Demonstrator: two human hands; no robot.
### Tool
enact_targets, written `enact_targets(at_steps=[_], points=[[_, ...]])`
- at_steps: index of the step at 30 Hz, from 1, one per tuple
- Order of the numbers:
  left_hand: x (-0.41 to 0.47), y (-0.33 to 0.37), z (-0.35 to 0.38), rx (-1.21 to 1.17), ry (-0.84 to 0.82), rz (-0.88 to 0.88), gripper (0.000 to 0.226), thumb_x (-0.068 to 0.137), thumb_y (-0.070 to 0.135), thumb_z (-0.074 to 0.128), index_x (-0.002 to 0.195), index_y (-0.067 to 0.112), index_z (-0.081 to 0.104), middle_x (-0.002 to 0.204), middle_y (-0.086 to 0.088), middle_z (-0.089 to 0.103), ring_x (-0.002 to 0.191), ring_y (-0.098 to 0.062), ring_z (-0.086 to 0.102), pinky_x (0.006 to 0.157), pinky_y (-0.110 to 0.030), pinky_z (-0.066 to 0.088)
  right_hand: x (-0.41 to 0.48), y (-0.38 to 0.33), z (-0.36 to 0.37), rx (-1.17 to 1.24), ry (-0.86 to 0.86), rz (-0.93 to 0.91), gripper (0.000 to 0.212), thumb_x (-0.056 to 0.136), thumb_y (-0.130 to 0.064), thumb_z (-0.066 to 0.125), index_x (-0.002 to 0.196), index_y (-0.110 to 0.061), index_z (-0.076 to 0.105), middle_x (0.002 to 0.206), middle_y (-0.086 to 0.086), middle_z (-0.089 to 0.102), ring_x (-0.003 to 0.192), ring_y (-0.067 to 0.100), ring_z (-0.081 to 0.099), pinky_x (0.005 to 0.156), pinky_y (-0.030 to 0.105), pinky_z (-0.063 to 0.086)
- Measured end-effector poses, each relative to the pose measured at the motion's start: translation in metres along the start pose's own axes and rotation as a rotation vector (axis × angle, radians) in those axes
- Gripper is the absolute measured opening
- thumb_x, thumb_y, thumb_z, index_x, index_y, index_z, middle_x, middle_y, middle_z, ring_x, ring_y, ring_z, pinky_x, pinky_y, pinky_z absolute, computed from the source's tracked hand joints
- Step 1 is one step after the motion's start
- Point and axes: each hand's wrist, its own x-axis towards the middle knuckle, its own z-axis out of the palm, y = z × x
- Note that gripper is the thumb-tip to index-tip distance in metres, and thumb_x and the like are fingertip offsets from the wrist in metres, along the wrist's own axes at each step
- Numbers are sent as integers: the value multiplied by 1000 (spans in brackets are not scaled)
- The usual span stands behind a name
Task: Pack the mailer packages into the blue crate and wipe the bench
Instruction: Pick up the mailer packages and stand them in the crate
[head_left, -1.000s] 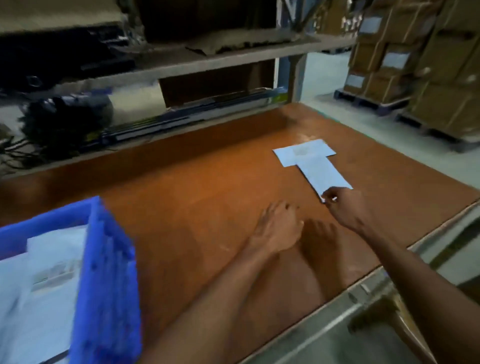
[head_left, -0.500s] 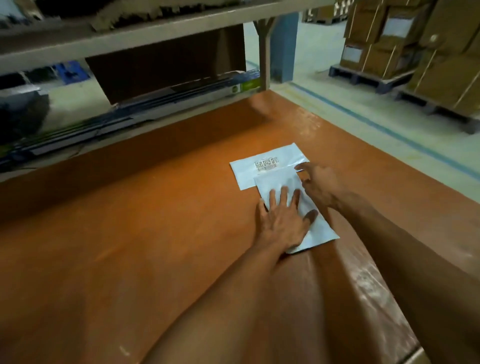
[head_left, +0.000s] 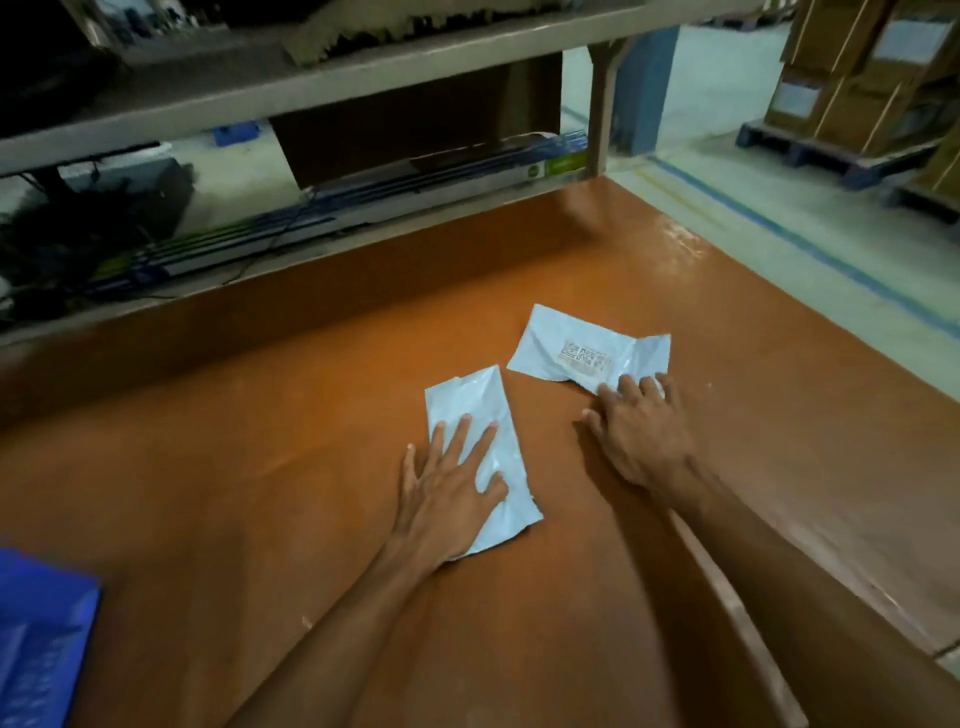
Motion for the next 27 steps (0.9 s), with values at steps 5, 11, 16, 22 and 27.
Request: enact_targets(at_steps=[5, 11, 16, 22, 27], points=[[-51, -39, -9, 1, 17, -92, 57, 95, 52, 23, 149, 57, 3, 164, 17, 1, 152, -20, 2, 119, -50, 11, -96, -76, -35, 42, -70, 14, 39, 88, -46, 47, 100, -14, 65, 103, 8, 61, 92, 32, 58, 91, 46, 40], [-116, -32, -7, -39, 101, -139, 72, 86, 76, 13, 152, 46, 16, 164, 12, 3, 152, -26, 1, 119, -50, 14, -136, -118, -62, 365, -196, 45, 46, 94, -48, 42, 132, -24, 50, 133, 7, 55, 126, 30, 44, 101, 46, 30], [-110, -29, -4, -29, 35, -200, 71, 93, 72, 24, 155, 42, 5, 165, 9, 3, 151, -32, 1, 120, -51, 8, -106, -108, -31, 243, -217, -297, 67, 91, -72, 20, 152, -44, 16, 164, -6, 12, 149, 22, 14, 118, 50, 15], [-137, -28, -2, -41, 125, -184, 67, 92, 62, 10, 155, 40, 16, 164, 2, 17, 151, -30, 13, 121, -46, 11, -135, -119, 7, 198, -129, -268, 60, 97, -64, 12, 153, -45, 6, 165, -9, 0, 152, 19, -5, 121, 44, -1], [-153, -26, -9, -18, 115, -155, 56, 94, 47, 35, 147, 30, 45, 150, -7, 46, 139, -36, 39, 112, -51, 33, -144, -135, 13, 223, -64, -252, 64, 96, -43, 3, 153, -28, 28, 162, 2, 24, 150, 27, 15, 120, 44, 12]])
